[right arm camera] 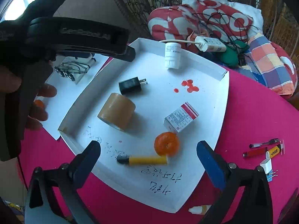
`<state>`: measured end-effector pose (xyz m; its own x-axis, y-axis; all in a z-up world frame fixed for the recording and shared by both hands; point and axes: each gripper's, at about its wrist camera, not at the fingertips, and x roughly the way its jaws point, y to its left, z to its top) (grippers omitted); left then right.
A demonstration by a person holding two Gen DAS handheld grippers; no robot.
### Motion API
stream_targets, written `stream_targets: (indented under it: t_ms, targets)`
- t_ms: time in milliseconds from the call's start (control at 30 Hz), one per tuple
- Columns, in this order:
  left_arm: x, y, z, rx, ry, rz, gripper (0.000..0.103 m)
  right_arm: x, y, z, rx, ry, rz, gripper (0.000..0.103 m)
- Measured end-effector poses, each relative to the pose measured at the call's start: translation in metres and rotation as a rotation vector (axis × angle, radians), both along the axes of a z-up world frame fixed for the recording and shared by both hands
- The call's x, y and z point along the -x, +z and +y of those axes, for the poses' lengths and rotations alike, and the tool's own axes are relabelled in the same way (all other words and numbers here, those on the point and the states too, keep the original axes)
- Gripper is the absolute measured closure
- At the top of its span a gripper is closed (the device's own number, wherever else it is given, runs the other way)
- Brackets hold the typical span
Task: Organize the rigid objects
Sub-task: 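Move both tools back over the remaining items on the cloth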
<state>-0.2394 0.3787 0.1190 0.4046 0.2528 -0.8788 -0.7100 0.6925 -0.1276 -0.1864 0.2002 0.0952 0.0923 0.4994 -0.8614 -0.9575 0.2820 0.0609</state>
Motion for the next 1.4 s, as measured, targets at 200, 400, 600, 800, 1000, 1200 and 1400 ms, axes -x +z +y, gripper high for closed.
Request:
stream_targets:
  t_ms: [200,400,600,800,1000,1200,1400]
  targets:
    - [0.012,0.01,-0.006,-0.017,0.066,-0.023,0.0,-0.004,0.007,-0.008,-0.03,-0.001,-0.005,0.0]
    - [0.013,0.024,-0.029,-0.027,0.08,-0.078,0.0,-0.02,0.02,-0.026,-0.063,-0.013,-0.014,0.0]
    - [-0.012,0.029,-0.072,-0.055,-0.015,-0.077,0.0,-0.057,0.03,-0.06,-0.091,-0.088,-0.013,0.0]
    - [-0.057,0.021,-0.138,-0.059,-0.194,-0.051,0.0,-0.123,0.03,-0.125,-0.117,-0.293,0.02,0.0]
    - [-0.11,-0.012,-0.212,-0.009,-0.422,0.056,0.0,-0.178,0.011,-0.199,-0.097,-0.492,0.094,0.0]
    - [-0.147,-0.047,-0.26,0.029,-0.558,0.16,0.007,-0.202,-0.001,-0.244,-0.066,-0.558,0.127,0.0]
    - [-0.167,-0.069,-0.277,0.021,-0.613,0.247,0.026,-0.218,-0.004,-0.267,-0.07,-0.577,0.146,0.0]
